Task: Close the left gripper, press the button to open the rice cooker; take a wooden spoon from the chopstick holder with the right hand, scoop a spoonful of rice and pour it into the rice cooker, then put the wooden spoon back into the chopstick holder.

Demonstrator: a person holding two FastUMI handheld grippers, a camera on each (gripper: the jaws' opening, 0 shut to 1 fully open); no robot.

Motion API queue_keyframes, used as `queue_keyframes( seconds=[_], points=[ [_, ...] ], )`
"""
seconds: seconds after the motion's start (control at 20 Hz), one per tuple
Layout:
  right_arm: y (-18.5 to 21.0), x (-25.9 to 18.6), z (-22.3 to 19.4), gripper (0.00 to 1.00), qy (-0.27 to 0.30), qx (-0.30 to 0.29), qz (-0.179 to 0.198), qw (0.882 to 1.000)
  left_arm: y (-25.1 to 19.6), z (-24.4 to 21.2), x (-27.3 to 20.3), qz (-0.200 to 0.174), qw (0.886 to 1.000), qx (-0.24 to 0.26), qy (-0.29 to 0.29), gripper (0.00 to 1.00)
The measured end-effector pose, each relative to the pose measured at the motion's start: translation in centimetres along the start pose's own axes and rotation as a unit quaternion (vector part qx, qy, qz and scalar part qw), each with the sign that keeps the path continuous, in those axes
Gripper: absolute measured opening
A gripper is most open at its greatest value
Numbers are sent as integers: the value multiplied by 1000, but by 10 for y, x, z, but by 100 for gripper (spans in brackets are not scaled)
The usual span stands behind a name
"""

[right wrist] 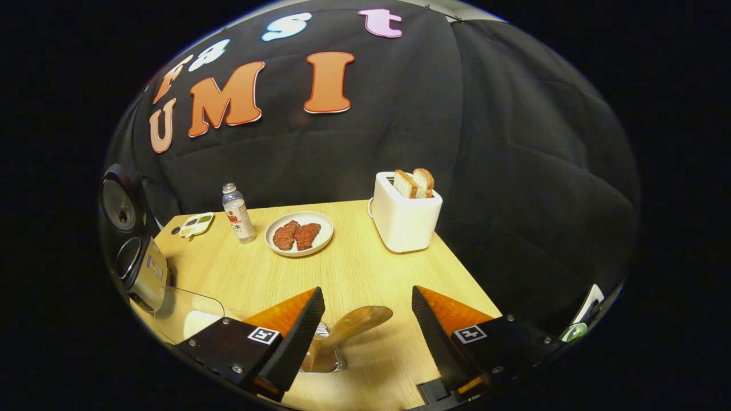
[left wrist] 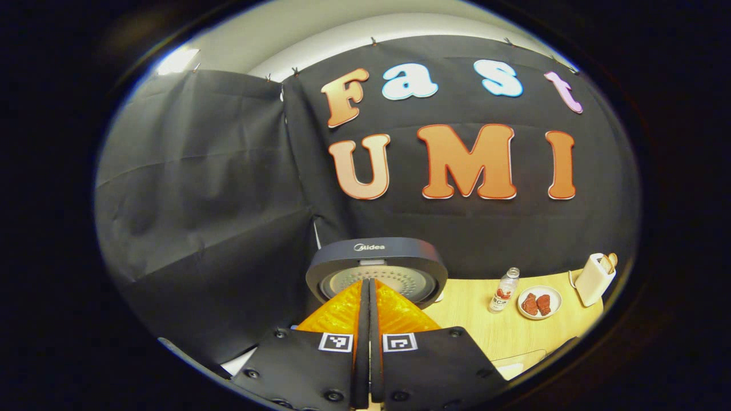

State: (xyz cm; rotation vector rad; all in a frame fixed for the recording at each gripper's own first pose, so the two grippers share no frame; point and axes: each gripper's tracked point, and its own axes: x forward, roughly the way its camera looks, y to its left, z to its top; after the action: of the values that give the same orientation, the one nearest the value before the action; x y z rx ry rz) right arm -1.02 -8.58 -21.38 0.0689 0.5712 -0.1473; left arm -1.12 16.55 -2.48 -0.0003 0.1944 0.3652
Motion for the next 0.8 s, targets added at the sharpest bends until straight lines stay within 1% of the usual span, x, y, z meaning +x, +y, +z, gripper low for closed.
queue_keyframes(
  seconds=[0.1, 0.15, 0.2, 0.25, 0.3, 0.35, 0.4, 0.45, 0.5, 0.55, 0.6, 0.65, 0.7, 0.75, 0.8],
  points=[
    [2, 11, -12, 95, 20, 19, 5, 1000, -14, 2, -5, -15, 1000, 19, -13, 12],
    [5, 15, -19, 95, 33, 30, 10, 999, -23, 2, -8, -24, 999, 24, -15, 26],
    [7, 18, -26, 95, 44, 42, 14, 998, -29, 0, -10, -33, 999, 25, -16, 34],
    [13, 22, -33, 95, 58, 56, 29, 996, -36, -3, -12, -38, 999, 27, -12, 42],
    [17, 25, -42, 93, 70, 70, 34, 995, -39, -8, -13, -40, 999, 29, -8, 50],
    [22, 28, -51, 86, 80, 83, 41, 992, -43, -14, -14, -43, 998, 35, -3, 59],
    [26, 27, -56, 74, 86, 97, 50, 990, -48, -21, -16, -45, 998, 41, 3, 59],
    [29, 26, -60, 69, 90, 110, 59, 988, -51, -26, -17, -47, 998, 46, 9, 59],
    [32, 26, -63, 59, 93, 119, 66, 986, -52, -28, -18, -48, 998, 48, 12, 59],
    [37, 28, -65, 55, 91, 128, 71, 985, -55, -29, -18, -51, 997, 47, 15, 59],
    [41, 29, -68, 47, 92, 133, 74, 984, -56, -29, -19, -53, 997, 46, 17, 59],
    [42, 28, -67, 43, 85, 138, 77, 984, -57, -28, -20, -53, 997, 48, 18, 54],
    [43, 29, -65, 33, 78, 142, 77, 984, -59, -29, -20, -54, 997, 52, 18, 56],
    [46, 27, -66, 33, 75, 145, 81, 983, -59, -28, -20, -55, 997, 53, 17, 59],
    [45, 28, -66, 23, 71, 152, 78, 983, -61, -29, -20, -58, 997, 54, 19, 59]
  ],
)
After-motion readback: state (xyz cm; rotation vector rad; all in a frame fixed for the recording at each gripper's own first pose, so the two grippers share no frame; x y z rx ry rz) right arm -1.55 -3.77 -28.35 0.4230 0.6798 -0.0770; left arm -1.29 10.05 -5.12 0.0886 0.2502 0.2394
